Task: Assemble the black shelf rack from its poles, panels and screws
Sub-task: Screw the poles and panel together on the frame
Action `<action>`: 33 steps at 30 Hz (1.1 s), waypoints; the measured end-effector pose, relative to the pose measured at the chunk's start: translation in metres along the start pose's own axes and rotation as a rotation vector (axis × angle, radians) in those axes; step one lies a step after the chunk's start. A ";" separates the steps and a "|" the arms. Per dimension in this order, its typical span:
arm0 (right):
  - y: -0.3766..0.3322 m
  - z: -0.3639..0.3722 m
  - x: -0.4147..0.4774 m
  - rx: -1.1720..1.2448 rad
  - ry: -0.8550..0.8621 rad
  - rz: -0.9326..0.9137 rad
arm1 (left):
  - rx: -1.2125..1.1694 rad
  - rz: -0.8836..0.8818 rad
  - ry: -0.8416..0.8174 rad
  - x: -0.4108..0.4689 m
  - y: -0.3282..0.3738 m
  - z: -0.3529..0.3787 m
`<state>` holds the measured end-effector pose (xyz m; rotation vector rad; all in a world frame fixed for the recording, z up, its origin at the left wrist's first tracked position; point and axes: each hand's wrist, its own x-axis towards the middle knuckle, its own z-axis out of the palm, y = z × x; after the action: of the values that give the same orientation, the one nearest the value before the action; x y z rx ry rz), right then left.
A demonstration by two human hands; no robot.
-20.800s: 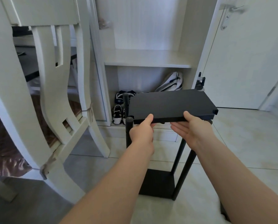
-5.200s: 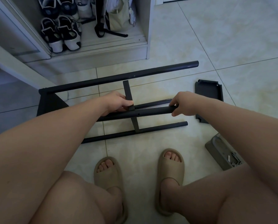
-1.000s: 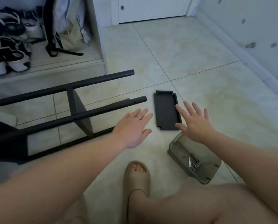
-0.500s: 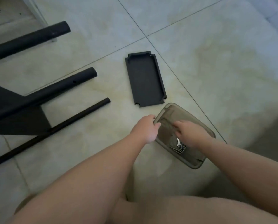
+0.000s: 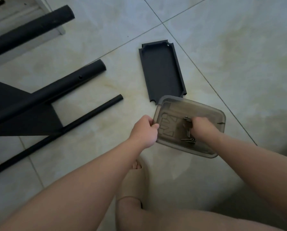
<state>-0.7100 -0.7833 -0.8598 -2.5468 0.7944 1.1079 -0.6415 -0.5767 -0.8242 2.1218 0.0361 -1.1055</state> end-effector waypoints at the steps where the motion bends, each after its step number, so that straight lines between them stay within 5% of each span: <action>1: -0.004 0.000 0.002 -0.021 -0.003 -0.020 | -0.002 -0.003 0.010 -0.001 -0.002 -0.003; 16: 0.001 0.015 0.011 -0.123 0.110 -0.168 | -0.069 -0.021 -0.018 -0.001 -0.002 -0.006; 23: -0.003 -0.011 -0.032 0.253 0.277 -0.111 | -0.069 -0.139 -0.029 -0.018 -0.001 -0.017; 33: -0.087 -0.083 -0.140 0.389 0.330 -0.475 | 0.039 -0.066 0.021 -0.115 -0.011 -0.124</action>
<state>-0.6895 -0.6942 -0.6994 -2.4141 0.3815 0.3528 -0.6308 -0.4590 -0.7028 2.1811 0.0957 -1.1300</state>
